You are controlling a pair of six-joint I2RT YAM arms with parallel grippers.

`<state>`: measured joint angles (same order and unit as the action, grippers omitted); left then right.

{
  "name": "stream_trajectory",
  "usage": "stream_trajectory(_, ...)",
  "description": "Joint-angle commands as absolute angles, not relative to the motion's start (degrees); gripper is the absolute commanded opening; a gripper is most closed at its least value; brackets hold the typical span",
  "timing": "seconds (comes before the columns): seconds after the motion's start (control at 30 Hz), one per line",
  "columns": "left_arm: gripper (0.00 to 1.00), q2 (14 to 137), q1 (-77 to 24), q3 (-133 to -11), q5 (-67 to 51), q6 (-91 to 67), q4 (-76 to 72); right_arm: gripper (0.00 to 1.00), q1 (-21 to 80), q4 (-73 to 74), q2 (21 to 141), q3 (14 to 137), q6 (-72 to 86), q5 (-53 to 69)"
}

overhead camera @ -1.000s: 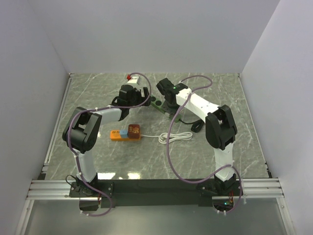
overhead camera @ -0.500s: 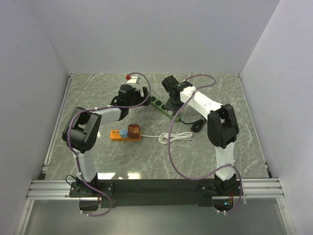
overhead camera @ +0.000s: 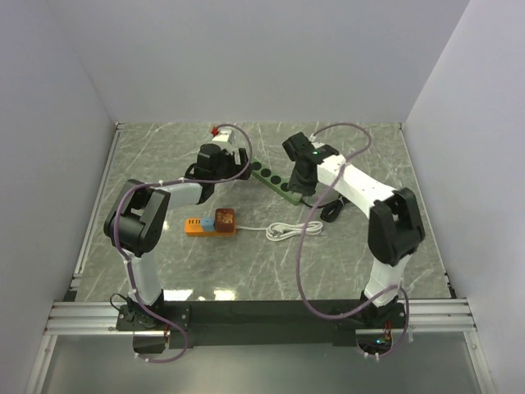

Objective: Insert the plug

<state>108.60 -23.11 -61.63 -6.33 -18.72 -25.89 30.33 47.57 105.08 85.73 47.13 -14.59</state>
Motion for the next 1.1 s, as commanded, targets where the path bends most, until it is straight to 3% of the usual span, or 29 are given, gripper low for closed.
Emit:
stream_trajectory(0.0,0.89,105.6,-22.8,-60.8,-9.0,-16.4,-28.9,0.0,29.7,38.0,96.4,83.6,36.4,-15.4)
stream_trajectory(0.23,0.88,109.8,-22.6,-66.9,-12.9,-16.8,-20.1,0.0,27.6,34.3,95.7,82.8,22.1,-16.3)
stream_trajectory(0.47,0.86,113.1,-22.1,-70.9,-15.1,-20.0,-14.6,0.0,27.0,30.0,102.8,84.5,19.3,-23.4)
stream_trajectory(0.73,0.86,116.9,-21.9,-74.4,-19.6,-20.9,-10.9,0.0,26.6,27.8,109.9,87.4,18.7,-23.2)
stream_trajectory(0.9,0.87,119.3,-21.8,-75.9,-22.4,-21.5,-11.5,0.0,26.6,26.5,110.2,85.7,17.8,-19.5)
stream_trajectory(1.07,0.86,120.8,-21.8,-76.4,-26.1,-23.8,-15.5,0.0,26.6,25.0,109.1,82.2,15.9,-8.3)
